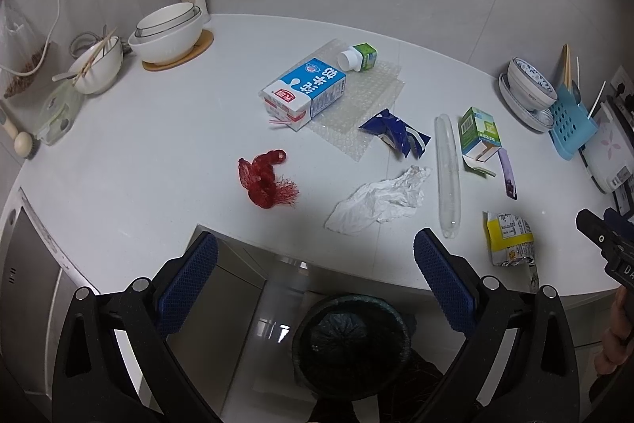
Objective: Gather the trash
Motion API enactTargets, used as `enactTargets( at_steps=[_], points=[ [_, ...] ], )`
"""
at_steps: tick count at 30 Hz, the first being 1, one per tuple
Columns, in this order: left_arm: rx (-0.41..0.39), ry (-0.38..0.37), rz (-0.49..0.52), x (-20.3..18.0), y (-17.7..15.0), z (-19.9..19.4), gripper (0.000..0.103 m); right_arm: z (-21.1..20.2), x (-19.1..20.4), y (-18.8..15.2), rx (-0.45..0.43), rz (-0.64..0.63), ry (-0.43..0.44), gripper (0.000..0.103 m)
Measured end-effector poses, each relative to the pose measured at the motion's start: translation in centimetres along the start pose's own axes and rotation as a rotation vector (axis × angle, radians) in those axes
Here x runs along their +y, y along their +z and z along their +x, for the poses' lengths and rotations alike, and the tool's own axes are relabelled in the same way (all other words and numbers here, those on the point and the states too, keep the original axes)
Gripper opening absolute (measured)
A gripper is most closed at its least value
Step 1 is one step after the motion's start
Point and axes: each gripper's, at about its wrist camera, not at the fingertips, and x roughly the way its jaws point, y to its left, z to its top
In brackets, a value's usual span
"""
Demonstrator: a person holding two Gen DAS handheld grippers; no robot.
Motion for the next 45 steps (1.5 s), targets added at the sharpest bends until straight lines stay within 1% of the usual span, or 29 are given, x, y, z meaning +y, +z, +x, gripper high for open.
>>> enactTargets(
  at_steps=[18, 24, 30, 34, 39, 45],
  points=[
    [0.008, -0.004, -0.005, -0.1, -0.1, -0.1, 0.096, 0.2, 0.0, -0.1, 0.008, 0.002, 0.006, 0.096],
    [0.025, 0.003, -0.029, 0.5, 0.3, 1.0, 0.096, 1.2, 0.1, 0.5, 0.021, -0.006, 0.003, 0.096],
    [0.050, 0.027, -0.066, 1.9, 1.5, 3.0, 0.096, 3.0, 0.0, 2.3, 0.043, -0.011, 0.012, 0.096],
    [0.073, 0.054, -0.093, 3.2, 2.3, 4.9, 0.096, 5.0, 0.1, 4.2, 0.069, -0.010, 0.014, 0.096],
    [0.115, 0.090, -0.129, 4.7, 3.3, 8.0, 0.095, 8.4, -0.3, 7.1, 0.127, 0.026, 0.027, 0.094],
    [0.164, 0.112, -0.177, 6.2, 4.1, 11.7, 0.093, 13.2, -0.7, 10.5, 0.214, 0.070, 0.010, 0.093]
  ],
)
